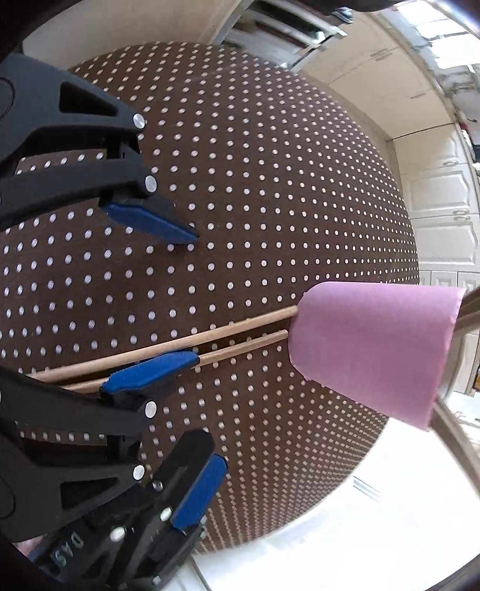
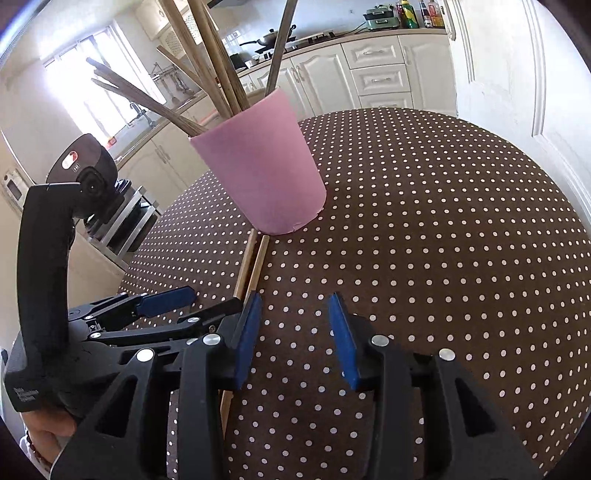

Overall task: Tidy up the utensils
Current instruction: 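Close the left gripper on one stick while the right gripper grasps the other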

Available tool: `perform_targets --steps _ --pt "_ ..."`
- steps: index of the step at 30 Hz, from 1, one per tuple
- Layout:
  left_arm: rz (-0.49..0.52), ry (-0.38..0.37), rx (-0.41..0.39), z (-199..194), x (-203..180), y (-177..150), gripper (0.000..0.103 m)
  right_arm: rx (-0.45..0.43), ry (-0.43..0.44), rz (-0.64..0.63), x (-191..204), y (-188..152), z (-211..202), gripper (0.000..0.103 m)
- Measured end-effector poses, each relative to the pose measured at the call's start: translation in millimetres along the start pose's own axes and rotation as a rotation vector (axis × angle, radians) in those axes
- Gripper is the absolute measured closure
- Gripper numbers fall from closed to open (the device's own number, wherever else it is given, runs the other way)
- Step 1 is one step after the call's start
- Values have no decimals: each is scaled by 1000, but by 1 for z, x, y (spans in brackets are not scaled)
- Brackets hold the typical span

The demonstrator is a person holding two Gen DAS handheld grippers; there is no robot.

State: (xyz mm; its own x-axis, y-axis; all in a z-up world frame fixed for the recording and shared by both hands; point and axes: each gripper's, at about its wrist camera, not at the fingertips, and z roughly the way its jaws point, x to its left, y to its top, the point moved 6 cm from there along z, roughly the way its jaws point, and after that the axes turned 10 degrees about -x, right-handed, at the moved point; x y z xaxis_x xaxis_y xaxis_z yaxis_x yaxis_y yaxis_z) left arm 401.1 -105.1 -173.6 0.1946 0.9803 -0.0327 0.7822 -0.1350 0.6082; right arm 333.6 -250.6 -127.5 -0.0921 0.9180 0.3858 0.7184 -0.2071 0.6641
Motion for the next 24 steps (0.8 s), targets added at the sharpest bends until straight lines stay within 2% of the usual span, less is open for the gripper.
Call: perform_targets --steps 3,5,10,15,17,19,24 --pt "26 1 -3 9 -7 3 46 6 7 2 1 0 1 67" --pt "19 4 0 10 -4 7 61 17 5 -15 5 1 5 67" --pt "-15 -42 31 19 5 16 83 56 15 -45 20 6 18 67" --pt "-22 -77 62 28 4 25 86 125 16 -77 37 4 38 67" --pt "-26 -57 61 30 7 29 86 132 1 -96 41 4 44 67" --pt "-18 -38 56 31 11 32 87 155 -9 -114 46 3 52 72" --pt "-26 -44 49 34 17 39 87 175 -47 -154 50 6 63 80"
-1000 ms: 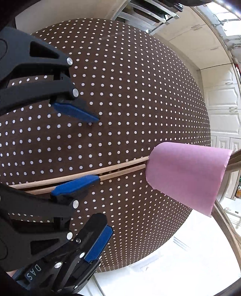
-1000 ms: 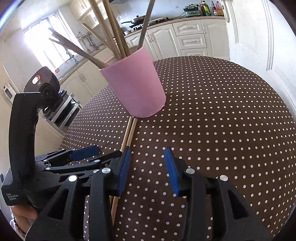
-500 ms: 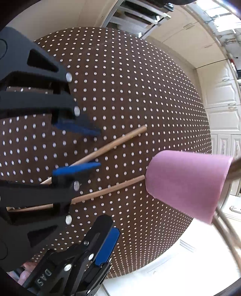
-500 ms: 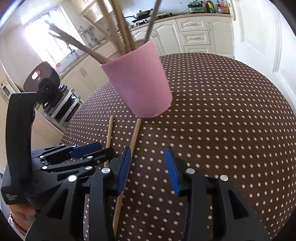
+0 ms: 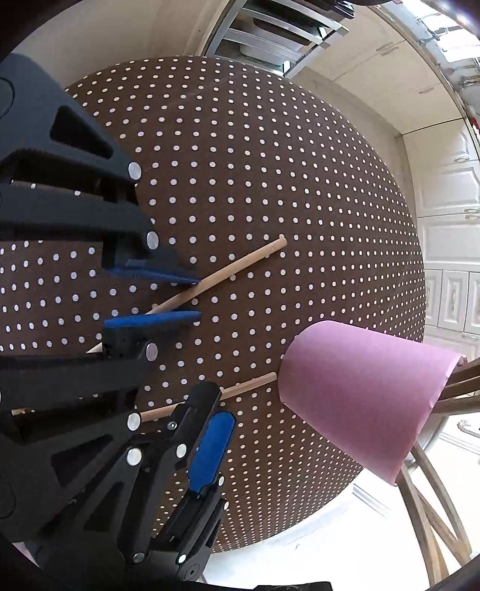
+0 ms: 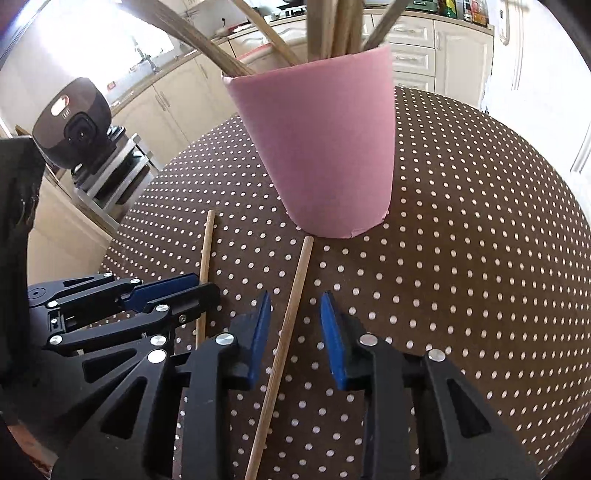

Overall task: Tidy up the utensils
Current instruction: 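Close the left gripper on one stick while the right gripper grasps the other, then lift both held sticks upright and carry them above the pink cup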

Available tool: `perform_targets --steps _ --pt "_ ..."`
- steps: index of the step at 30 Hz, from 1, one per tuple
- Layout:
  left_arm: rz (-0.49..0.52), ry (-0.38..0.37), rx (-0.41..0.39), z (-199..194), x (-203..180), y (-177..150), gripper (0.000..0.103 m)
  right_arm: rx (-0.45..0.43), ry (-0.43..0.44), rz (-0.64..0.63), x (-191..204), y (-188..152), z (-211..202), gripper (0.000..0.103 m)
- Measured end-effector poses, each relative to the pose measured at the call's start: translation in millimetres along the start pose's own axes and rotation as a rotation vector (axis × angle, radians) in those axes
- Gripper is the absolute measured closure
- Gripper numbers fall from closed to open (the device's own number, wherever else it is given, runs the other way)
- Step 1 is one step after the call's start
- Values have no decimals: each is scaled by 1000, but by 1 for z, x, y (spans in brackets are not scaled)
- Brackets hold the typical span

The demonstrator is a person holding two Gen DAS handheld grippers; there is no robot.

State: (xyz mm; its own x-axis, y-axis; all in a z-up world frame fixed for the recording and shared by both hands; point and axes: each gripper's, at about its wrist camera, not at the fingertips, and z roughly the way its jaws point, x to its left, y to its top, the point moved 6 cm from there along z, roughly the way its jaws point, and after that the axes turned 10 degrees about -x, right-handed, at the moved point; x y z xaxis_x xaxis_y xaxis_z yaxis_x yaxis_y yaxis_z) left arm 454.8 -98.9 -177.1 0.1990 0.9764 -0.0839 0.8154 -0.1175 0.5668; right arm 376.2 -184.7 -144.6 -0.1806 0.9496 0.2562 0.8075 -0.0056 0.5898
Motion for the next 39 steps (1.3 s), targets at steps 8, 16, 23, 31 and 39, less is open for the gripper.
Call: perform_targets --steps 8,16,23,31,39 --pt "13 20 -47 5 -3 -4 91 -9 -13 -15 3 1 8 96" --pt "-7 -20 -68 1 -2 -7 97 -28 50 60 -9 -1 -9 98" --pt "0 -51 -115 -31 0 -14 97 -66 91 71 -3 -2 -38 98" --pt "17 -82 -210 -87 4 -21 97 -153 137 50 7 1 -84 98" --pt "27 -100 -325 -131 -4 -20 97 -270 157 10 23 10 -129 98"
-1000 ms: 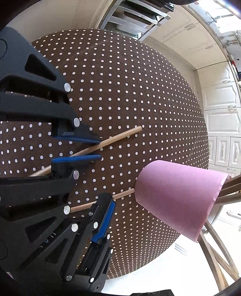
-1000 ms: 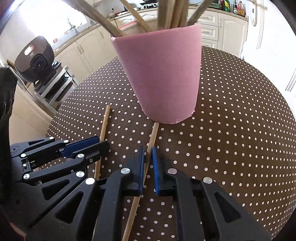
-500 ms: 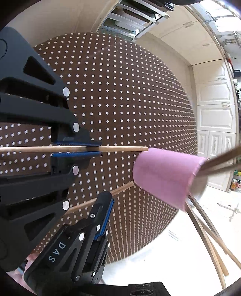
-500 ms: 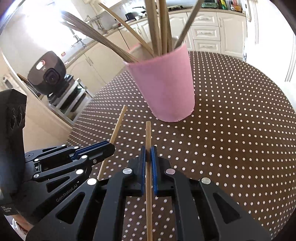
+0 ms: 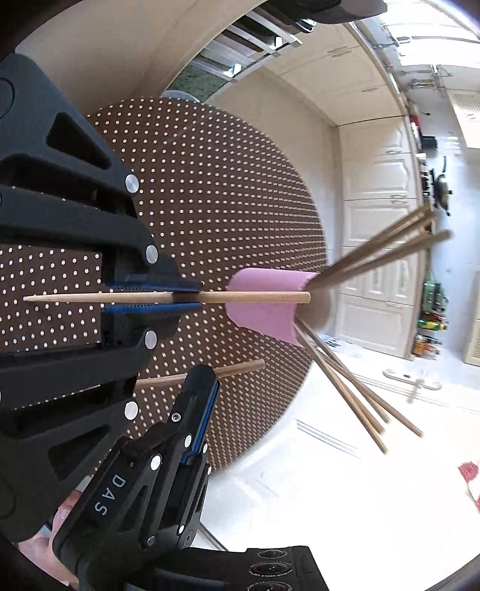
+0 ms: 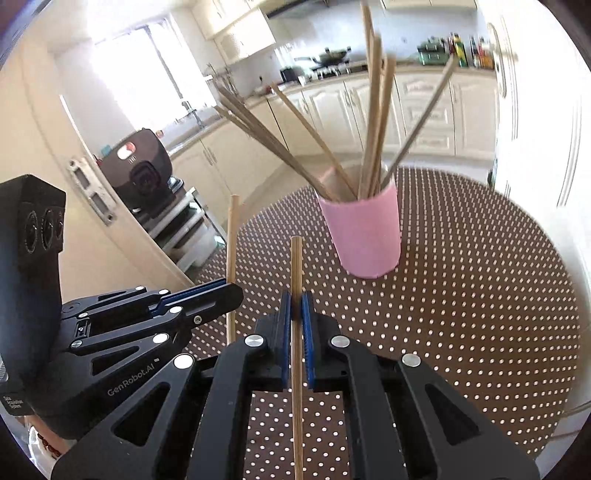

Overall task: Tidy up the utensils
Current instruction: 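Lift both held sticks upright and carry them above the pink cup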

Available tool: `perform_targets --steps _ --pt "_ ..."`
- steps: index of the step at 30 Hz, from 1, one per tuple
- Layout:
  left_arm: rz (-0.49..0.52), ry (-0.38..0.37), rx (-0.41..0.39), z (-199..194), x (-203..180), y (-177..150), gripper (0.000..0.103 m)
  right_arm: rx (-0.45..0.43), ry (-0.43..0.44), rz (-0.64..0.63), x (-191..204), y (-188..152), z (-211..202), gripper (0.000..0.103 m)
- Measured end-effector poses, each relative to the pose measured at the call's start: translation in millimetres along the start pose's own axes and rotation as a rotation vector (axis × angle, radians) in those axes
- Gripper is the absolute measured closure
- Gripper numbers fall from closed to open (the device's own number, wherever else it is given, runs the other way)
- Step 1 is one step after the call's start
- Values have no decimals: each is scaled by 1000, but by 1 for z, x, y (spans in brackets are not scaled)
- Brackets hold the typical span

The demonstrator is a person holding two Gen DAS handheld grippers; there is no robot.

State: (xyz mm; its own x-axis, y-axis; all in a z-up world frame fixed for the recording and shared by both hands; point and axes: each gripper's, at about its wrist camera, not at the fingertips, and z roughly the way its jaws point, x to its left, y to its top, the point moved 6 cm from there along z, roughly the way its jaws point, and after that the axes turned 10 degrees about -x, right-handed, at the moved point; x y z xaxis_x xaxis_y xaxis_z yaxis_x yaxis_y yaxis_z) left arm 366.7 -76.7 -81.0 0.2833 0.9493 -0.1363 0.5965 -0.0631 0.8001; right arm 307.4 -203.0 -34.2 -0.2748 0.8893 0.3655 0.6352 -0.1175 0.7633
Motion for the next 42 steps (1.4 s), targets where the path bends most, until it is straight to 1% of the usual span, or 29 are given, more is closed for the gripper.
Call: perform_targets --steps 5,6,8,13,21,25,29,32,35,38,42 --pt "0 -19 -70 -30 -14 8 97 -105 -3 -50 16 11 -25 98" --pt "2 -20 -78 -28 -16 12 97 -139 -6 -69 20 14 -31 98" --pt "6 -25 -100 -35 -17 15 97 -189 -6 -88 25 19 -42 98" --pt "3 -29 -149 -44 -18 21 97 -288 -23 -151 32 25 -56 98" --pt "2 -37 -191 -50 -23 32 97 -393 -41 -156 23 34 -64 98" --pt "3 -44 -221 -56 -27 44 97 -468 -63 -169 20 45 -70 98" --pt "-1 -48 -262 -60 -28 62 97 -564 -84 -190 20 60 -77 98" --pt "-14 -58 -301 -63 -27 78 97 -635 -91 -193 18 71 -81 98" --pt "-16 -54 -343 -64 -26 92 97 -688 -101 -202 14 80 -78 98" --pt "-10 -40 -376 -63 -26 104 97 -712 -113 -214 13 91 -67 98" --pt "-15 -28 -412 -57 -23 119 97 -730 -125 -225 10 96 -55 98"
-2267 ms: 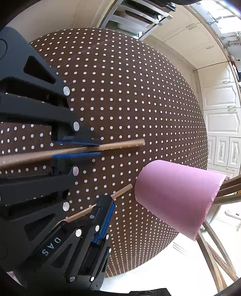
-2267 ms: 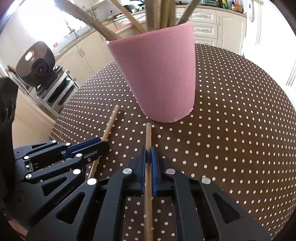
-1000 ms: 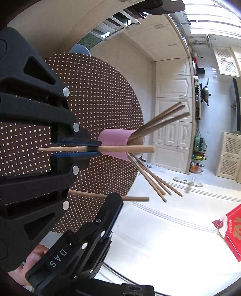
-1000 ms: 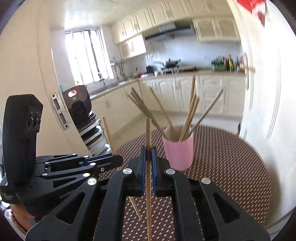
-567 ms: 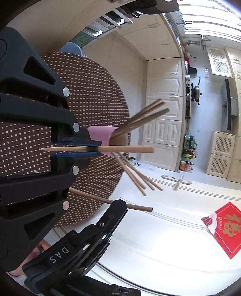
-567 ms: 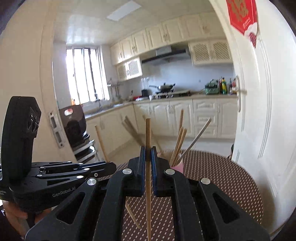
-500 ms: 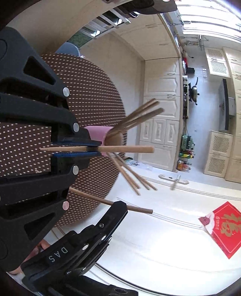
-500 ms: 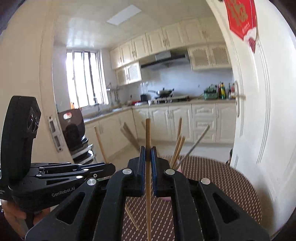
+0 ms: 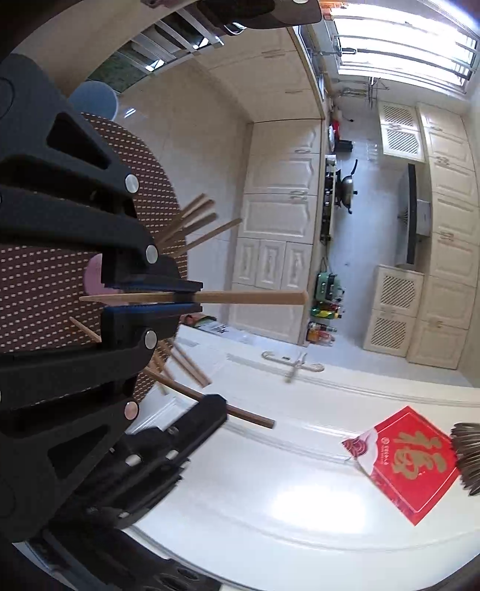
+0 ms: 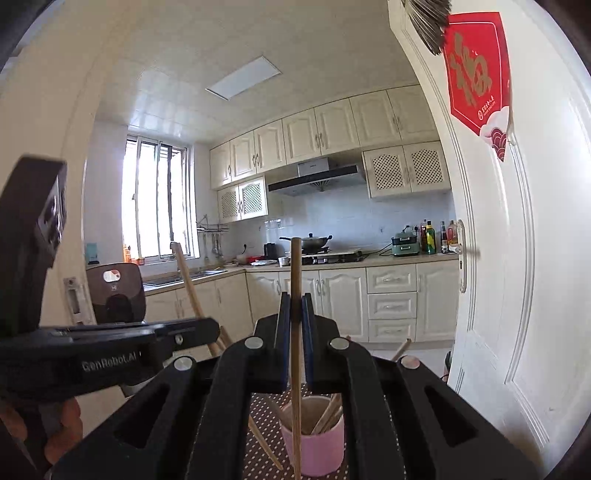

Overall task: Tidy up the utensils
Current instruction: 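Lift both held sticks upright and carry them above the pink cup, then lower the sticks into the pink cup and open both grippers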

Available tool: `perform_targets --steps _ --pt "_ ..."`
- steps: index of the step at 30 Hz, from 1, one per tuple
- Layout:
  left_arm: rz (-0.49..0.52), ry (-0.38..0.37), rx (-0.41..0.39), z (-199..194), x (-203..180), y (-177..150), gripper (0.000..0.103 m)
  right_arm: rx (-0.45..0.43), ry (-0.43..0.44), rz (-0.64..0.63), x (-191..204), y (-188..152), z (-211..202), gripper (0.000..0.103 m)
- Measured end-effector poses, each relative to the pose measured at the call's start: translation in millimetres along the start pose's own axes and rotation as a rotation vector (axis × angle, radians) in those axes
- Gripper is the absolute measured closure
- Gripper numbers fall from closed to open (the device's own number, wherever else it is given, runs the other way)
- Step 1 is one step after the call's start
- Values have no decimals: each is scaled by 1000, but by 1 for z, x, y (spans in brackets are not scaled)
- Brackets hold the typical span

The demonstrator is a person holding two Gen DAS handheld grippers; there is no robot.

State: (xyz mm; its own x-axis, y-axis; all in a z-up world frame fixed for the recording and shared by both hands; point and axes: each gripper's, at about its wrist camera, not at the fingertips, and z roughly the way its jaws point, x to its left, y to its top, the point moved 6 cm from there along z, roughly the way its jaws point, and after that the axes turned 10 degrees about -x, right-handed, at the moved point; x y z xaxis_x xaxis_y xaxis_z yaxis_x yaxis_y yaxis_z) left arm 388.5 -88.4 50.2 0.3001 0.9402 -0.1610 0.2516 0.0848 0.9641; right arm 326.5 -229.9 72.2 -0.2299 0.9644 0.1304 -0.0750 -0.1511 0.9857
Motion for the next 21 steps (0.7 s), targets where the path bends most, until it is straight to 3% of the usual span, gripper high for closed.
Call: perform_targets --steps 14,21 --pt "-58 33 -118 25 25 14 97 -101 -21 -23 2 9 26 98" --pt "-71 33 -71 43 33 -6 97 -114 -31 -35 3 6 34 98"
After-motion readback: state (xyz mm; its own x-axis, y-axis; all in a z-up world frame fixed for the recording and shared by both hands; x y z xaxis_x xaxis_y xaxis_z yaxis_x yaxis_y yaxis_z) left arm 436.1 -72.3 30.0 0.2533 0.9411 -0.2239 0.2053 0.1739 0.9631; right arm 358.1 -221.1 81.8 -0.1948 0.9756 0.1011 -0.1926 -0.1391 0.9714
